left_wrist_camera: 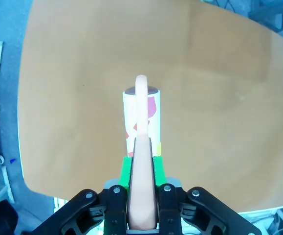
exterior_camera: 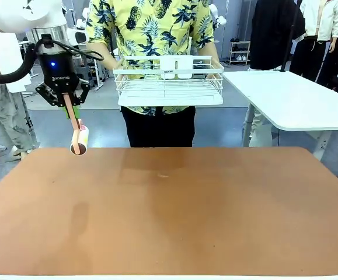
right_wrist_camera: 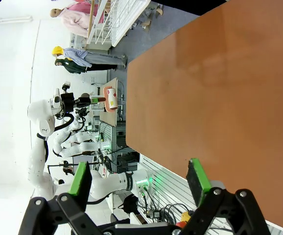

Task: Clean the table.
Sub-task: Clean the table with the Lint Roller when the human lifts the Dish drying rack, then place the Lint Roller down when the Dish drying rack is positioned in the middle of the table.

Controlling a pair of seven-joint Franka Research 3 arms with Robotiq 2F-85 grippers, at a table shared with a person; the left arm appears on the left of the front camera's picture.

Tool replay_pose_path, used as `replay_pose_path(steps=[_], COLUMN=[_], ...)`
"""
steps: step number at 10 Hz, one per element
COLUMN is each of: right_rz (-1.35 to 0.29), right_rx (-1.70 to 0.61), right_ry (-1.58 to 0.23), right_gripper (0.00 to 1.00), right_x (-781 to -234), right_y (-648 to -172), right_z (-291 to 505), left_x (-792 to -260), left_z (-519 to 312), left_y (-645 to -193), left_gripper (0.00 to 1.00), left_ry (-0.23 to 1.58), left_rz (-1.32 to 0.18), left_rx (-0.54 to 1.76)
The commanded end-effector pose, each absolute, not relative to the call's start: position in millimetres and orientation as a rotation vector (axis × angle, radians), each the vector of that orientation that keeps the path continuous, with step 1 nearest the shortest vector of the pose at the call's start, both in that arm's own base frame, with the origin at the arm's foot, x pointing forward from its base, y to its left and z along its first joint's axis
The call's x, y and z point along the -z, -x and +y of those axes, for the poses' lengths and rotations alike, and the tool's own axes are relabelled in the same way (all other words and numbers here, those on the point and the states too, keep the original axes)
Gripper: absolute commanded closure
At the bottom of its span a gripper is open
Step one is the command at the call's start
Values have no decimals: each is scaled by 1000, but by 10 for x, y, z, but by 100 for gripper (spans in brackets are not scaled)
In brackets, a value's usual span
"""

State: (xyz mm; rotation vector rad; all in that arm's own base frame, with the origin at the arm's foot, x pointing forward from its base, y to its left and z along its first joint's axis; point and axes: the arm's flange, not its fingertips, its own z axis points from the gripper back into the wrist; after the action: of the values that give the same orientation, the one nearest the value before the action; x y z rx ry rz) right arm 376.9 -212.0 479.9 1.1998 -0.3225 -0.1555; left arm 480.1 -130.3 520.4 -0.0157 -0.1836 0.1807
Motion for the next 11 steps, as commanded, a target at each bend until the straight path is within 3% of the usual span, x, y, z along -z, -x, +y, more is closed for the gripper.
replay_pose_path(steps=[1, 11], right_rz=[-327, -327], right_rx=[152, 152], right_ry=[-1213, -1213], right_gripper=[0, 0], right_x=[-4841, -4841], right_y=[-3755, -3755], right_z=[-2114, -2114], left_x=[-5248, -5248], left_z=[-1213, -1213], left_y=[-4794, -4794], left_gripper=[79, 79], left_ry=[13, 13], left_rz=[-191, -191], left_rx=[-198, -198])
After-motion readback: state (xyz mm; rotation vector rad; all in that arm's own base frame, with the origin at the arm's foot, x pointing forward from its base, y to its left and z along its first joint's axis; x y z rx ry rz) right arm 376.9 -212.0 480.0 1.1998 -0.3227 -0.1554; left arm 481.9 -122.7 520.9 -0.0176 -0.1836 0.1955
